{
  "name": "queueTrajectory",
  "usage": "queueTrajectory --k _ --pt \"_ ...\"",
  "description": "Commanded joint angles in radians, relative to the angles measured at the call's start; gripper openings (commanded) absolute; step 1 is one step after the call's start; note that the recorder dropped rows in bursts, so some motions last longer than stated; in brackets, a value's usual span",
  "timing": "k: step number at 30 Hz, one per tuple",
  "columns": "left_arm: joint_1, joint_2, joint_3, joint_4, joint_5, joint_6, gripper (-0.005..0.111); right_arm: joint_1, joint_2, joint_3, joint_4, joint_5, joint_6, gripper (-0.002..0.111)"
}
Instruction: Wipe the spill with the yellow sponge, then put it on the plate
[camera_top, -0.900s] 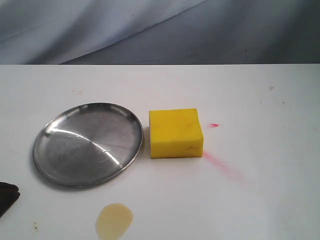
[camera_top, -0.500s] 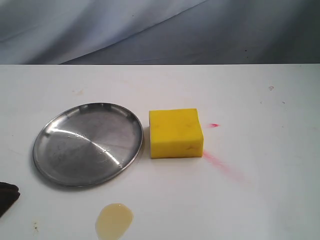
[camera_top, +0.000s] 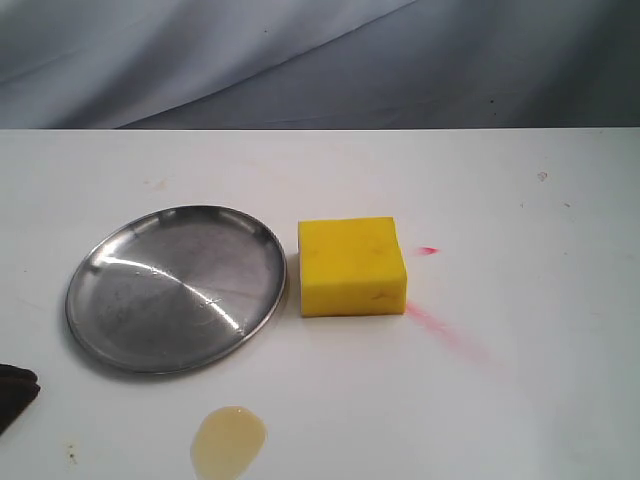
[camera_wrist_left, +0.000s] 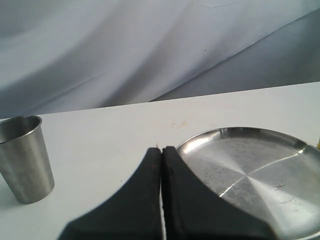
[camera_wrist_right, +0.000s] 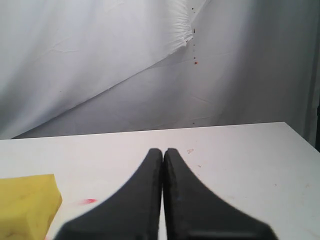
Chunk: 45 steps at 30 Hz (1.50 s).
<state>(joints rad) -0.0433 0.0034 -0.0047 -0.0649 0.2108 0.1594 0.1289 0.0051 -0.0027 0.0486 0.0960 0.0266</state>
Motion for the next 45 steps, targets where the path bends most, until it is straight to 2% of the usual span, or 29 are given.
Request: queueTrajectory --k 1,6,10,14,21,24,29,31,33,34,37,39,40,42,45 --pt "-0.005 -0.003 0.005 -0.004 -0.005 0.0 0.0 0.001 -0.005 0.003 0.007 -0.005 -0.001 0.0" --pt "-0.005 -0.003 0.005 -0.004 -0.005 0.0 0.0 0.001 -0.005 0.003 0.015 -0.074 0.012 0.0" --pt "-0.005 -0.003 0.005 -0.004 -0.005 0.0 0.0 0.001 -0.005 0.003 0.178 -0.186 0.12 0.0" --pt "-0.005 -0.003 0.005 -0.004 -0.005 0.0 0.0 0.001 0.001 -0.079 0.18 -0.084 0.12 0.0" --pt "-0.005 -0.003 0.005 -0.004 -0.005 0.0 0.0 0.001 0.244 -0.281 0.239 0.065 0.079 0.0" --pt "-0.005 -0.003 0.005 -0.004 -0.005 0.0 0.0 0.011 0.363 -0.371 0.365 0.131 -0.126 0.0" --pt "-0.005 -0.003 0.005 -0.004 -0.005 0.0 0.0 0.011 0.528 -0.495 0.675 0.31 -0.573 0.0" --pt "-0.005 -0.003 0.005 -0.004 -0.005 0.0 0.0 0.011 0.707 -0.567 0.916 0.451 -0.836 0.0" --pt "-0.005 -0.003 0.005 -0.004 -0.005 0.0 0.0 0.011 0.878 -0.622 1.085 0.559 -0.985 0.001" --pt "-0.005 -0.003 0.005 -0.004 -0.005 0.0 0.0 0.011 0.936 -0.64 1.136 0.595 -1.029 0.004" --pt "-0.005 -0.003 0.005 -0.004 -0.005 0.0 0.0 0.02 1.185 -0.742 1.235 0.748 -1.125 0.03" --pt "-0.005 -0.003 0.005 -0.004 -0.005 0.0 0.0 0.079 1.339 -0.832 1.226 0.753 -1.125 0.051" --pt "-0.005 -0.003 0.005 -0.004 -0.005 0.0 0.0 0.124 1.435 -0.889 1.196 0.748 -1.122 0.058" --pt "-0.005 -0.003 0.005 -0.004 -0.005 0.0 0.0 0.208 1.583 -1.001 1.074 0.652 -1.013 0.059" --pt "-0.005 -0.003 0.005 -0.004 -0.005 0.0 0.0 0.268 1.765 -1.165 0.833 0.58 -0.76 0.061"
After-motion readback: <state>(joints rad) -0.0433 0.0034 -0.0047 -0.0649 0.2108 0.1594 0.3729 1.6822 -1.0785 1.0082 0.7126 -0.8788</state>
